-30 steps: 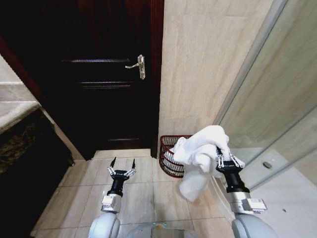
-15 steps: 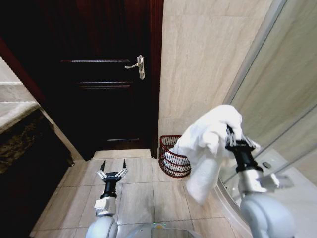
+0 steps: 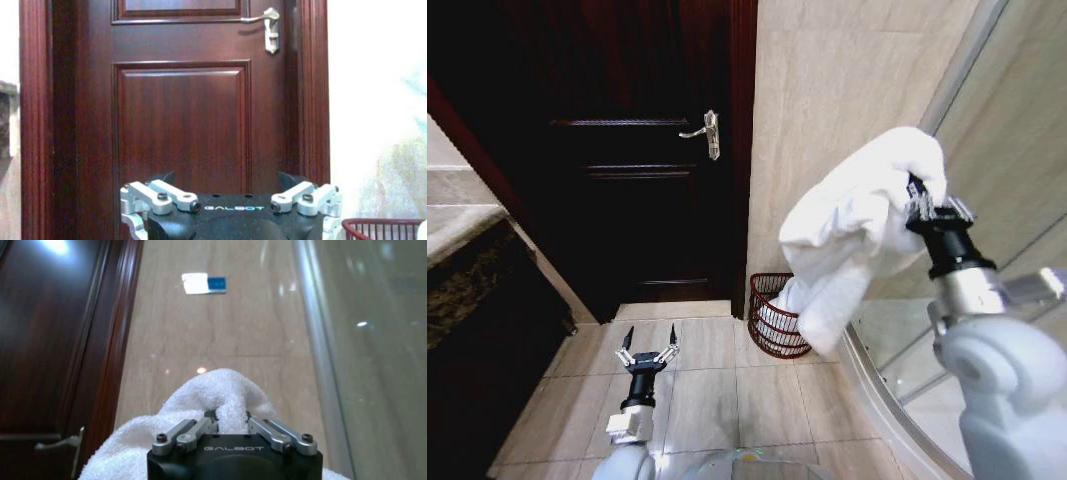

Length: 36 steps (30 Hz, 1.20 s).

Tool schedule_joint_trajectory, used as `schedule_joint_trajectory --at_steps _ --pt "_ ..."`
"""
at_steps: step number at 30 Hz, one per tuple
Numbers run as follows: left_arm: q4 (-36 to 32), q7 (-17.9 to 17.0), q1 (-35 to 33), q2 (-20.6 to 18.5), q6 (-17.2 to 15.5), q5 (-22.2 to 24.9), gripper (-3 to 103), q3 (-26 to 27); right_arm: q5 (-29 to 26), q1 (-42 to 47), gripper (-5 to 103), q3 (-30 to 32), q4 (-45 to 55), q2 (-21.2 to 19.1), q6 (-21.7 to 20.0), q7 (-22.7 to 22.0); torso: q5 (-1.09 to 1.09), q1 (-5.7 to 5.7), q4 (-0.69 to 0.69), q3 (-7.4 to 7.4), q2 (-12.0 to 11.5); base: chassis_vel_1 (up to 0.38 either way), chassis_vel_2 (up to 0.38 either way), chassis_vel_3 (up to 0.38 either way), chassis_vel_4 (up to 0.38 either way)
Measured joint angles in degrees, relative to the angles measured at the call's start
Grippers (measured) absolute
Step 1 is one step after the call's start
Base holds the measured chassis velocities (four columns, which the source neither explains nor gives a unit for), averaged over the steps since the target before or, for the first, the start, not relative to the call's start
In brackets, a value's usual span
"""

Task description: Discard the used towel into the hamper.

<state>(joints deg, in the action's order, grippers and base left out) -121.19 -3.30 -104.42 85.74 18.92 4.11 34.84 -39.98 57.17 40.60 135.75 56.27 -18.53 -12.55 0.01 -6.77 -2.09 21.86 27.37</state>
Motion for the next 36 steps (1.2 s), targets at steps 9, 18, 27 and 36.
schedule_joint_trajectory --at_steps 9,18,27,36 --pt "-1.4 3.2 0.0 -4.4 -1.2 6.0 100 6.9 -4.4 -13.6 14 -5.7 -7.6 -2.5 -2.1 0.4 0.00 0.01 -0.01 -0.01 0.0 0.000 0.000 0.000 0.000" --pt "-1.9 3.5 0.1 -1.7 -2.2 3.5 100 5.3 -10.5 -30.4 14 -11.9 -17.0 -7.8 -2.2 -1.3 0.02 0.01 0.00 -0.01 0.0 0.000 0.000 0.000 0.000" --pt "-2.3 3.4 0.6 0.3 -3.1 1.0 100 3.4 -8.9 -44.4 14 -20.1 -26.1 -2.7 -0.6 -3.4 -0.03 0.02 -0.02 -0.03 0.0 0.000 0.000 0.000 0.000" --pt "-1.9 3.0 0.0 1.4 -1.6 -0.3 100 3.1 -2.4 -30.3 14 -19.2 -30.2 5.3 5.3 -0.9 0.02 0.02 -0.01 -0.02 0.0 0.000 0.000 0.000 0.000"
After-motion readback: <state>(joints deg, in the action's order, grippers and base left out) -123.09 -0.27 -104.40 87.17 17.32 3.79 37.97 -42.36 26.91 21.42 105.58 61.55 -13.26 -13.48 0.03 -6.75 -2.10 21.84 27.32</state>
